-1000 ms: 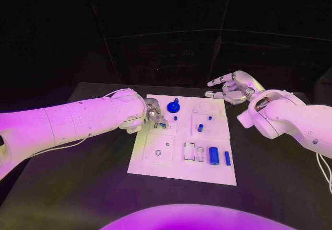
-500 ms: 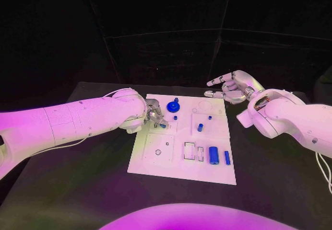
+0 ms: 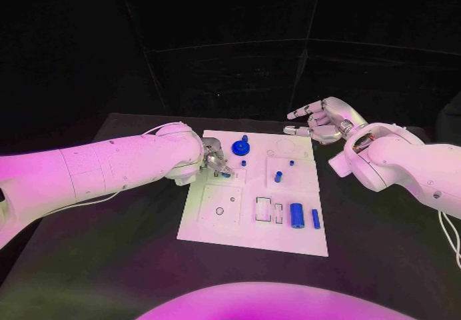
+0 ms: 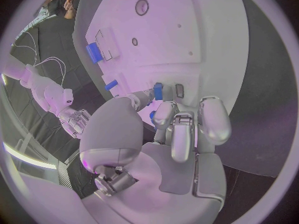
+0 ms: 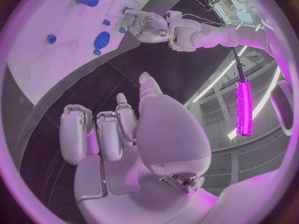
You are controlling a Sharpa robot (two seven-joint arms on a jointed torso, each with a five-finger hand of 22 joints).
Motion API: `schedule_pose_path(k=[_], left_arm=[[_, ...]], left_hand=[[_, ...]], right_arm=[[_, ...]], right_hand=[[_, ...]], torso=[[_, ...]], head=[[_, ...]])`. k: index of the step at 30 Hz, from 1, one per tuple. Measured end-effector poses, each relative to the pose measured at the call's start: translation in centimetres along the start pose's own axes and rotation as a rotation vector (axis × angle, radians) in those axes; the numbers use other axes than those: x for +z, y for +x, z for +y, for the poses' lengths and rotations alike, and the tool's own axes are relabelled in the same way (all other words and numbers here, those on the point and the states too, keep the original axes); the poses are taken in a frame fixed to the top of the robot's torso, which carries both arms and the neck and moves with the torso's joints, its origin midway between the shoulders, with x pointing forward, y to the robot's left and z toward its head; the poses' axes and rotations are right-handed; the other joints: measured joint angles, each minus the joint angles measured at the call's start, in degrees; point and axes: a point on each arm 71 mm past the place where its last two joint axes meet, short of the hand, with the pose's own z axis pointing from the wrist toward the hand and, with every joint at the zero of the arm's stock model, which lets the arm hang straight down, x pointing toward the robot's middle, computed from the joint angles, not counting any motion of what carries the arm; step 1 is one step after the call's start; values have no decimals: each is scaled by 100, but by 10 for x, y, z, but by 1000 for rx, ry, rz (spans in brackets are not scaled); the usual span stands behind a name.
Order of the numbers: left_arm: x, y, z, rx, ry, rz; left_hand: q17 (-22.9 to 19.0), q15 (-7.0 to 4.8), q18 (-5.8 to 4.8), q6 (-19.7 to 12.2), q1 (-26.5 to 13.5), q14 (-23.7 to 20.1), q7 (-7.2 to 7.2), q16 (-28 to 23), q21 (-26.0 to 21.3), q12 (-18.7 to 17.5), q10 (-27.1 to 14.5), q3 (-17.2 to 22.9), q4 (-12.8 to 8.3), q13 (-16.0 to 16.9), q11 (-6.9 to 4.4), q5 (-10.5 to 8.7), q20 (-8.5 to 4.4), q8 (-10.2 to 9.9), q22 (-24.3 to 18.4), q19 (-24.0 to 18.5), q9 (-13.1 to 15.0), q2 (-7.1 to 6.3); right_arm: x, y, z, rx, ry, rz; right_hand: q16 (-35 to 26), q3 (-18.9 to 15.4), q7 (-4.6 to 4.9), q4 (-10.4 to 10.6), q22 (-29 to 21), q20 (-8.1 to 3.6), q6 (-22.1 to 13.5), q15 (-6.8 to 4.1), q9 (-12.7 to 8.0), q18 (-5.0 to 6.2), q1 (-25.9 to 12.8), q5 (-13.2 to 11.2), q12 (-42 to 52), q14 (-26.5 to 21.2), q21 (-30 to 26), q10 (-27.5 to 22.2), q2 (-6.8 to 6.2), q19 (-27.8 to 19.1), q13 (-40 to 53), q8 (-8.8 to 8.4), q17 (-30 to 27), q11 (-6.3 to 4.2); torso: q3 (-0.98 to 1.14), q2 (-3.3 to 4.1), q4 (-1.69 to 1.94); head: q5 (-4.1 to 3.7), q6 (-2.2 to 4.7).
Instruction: Assemble the parts on the task board
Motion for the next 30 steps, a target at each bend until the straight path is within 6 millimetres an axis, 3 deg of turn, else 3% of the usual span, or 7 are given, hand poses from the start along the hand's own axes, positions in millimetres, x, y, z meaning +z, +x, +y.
schedule_pose_path(k=[2,6,8,16,24,26,30], left_arm=[[0,0,-1,1,0,0],[1,1,-3,4,0,1],[2,1,-3,5,0,2],[3,0,-5,8,-1,4],[5,1,-6,15,-4,13],[5,1,-6,16,-6,15],[5,1,-6,18,-8,17]], left_hand=[[0,0,0,31,-36,0,-26,0,0,55,57,4,-4,42,-13,21,8,13,17,8,2,-34],[0,0,0,111,-166,0,-72,0,0,116,112,105,-245,130,-49,59,8,33,54,8,11,-150],[0,0,0,144,-312,0,-100,0,29,149,134,146,-409,161,-70,61,-13,33,82,30,11,-151],[0,-3,0,207,-435,3,-137,0,66,221,183,47,-696,261,-101,65,-51,34,163,69,-11,-118],[0,-21,0,318,-557,21,-169,0,97,326,234,-146,-584,399,-113,66,-54,34,249,112,-43,-36],[0,-34,-91,357,-610,8,-172,0,133,350,269,-202,-528,444,-119,66,-68,33,276,127,-41,17],[0,-42,-92,368,-686,-1,-183,0,134,372,286,-258,-472,503,-121,66,-74,9,305,133,-49,61]], right_arm=[[0,0,0,0,0,1],[0,0,0,0,0,2],[0,0,0,0,0,2],[0,0,0,0,1,6],[1,1,0,1,2,10],[1,1,0,1,2,11],[1,1,0,1,2,13]], right_hand=[[0,0,0,0,0,0,0,0,0,0,0,0,0,0,0,0,0,0,0,0,0,0],[0,0,0,0,-3,0,0,0,0,0,-11,0,0,0,0,0,11,0,-5,0,0,0],[0,-31,0,0,-14,0,0,0,0,0,-25,0,0,0,0,0,24,0,-17,0,0,0],[0,-33,0,2,-30,0,0,0,0,0,-23,28,-22,0,-25,0,23,0,-29,0,0,0],[-29,-33,0,2,-42,-20,0,0,0,0,-23,28,-22,0,-25,0,23,-20,-42,0,0,0],[-29,-33,0,2,-42,-20,0,0,0,1,-23,28,-22,0,-25,0,23,-20,-42,0,0,0],[-29,-33,0,2,-42,-20,0,0,0,0,-23,28,-22,0,-25,1,23,-20,-42,0,0,1]], torso=[[1,1,-3],[1,2,-7],[2,2,-7],[4,2,-7],[7,2,-7],[8,2,-7],[8,2,-7]], head=[[1,-1],[1,-1],[-3,-1],[-13,-12],[-16,-22],[-17,-23],[-22,-29]])
